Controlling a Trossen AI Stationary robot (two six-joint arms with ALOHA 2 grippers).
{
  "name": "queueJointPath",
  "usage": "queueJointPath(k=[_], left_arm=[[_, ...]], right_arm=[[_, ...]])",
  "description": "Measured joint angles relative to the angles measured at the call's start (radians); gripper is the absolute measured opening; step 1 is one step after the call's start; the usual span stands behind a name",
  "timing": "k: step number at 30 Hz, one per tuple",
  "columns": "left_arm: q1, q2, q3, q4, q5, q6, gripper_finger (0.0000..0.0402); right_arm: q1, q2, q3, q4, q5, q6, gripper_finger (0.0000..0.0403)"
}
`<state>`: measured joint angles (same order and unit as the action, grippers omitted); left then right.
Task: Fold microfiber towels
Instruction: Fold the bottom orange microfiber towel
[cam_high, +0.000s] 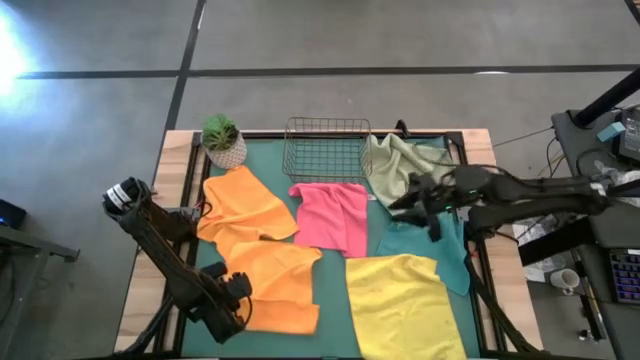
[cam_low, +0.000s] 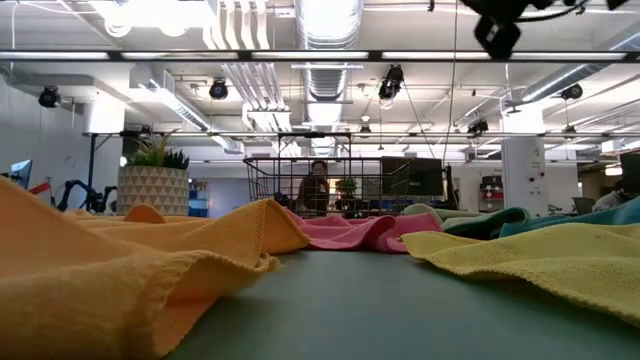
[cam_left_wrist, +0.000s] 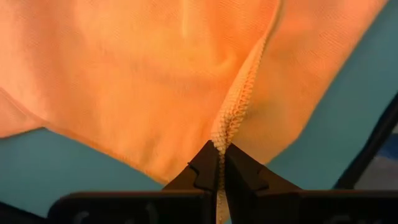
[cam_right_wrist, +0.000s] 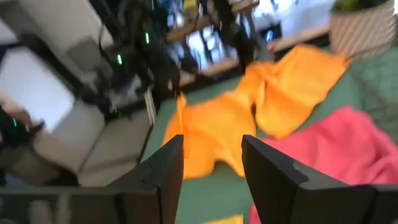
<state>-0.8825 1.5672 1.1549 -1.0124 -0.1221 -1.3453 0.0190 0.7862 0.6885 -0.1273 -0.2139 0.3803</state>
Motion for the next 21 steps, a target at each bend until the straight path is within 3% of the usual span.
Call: queueJointPath(k=[6, 13, 21], left_arm=[[0.000, 0.006, -0.002, -0.001, -0.079, 0.000, 0.0000], [-0.002, 0.007, -0.003, 0.002, -0.094, 0.021, 0.0000], [-0.002, 0.007, 0.004, 0.013, -0.142, 0.117, 0.0000]], right_arm=[[0.091, 0.218, 0.081, -0.018, 0.041, -0.068, 0.0140], [0.169, 0.430, 0.186, -0.004, 0.060, -0.088, 0.0146], [0.240, 0.681, 0.388, 0.000, 0.060, -0.163, 0.0150]])
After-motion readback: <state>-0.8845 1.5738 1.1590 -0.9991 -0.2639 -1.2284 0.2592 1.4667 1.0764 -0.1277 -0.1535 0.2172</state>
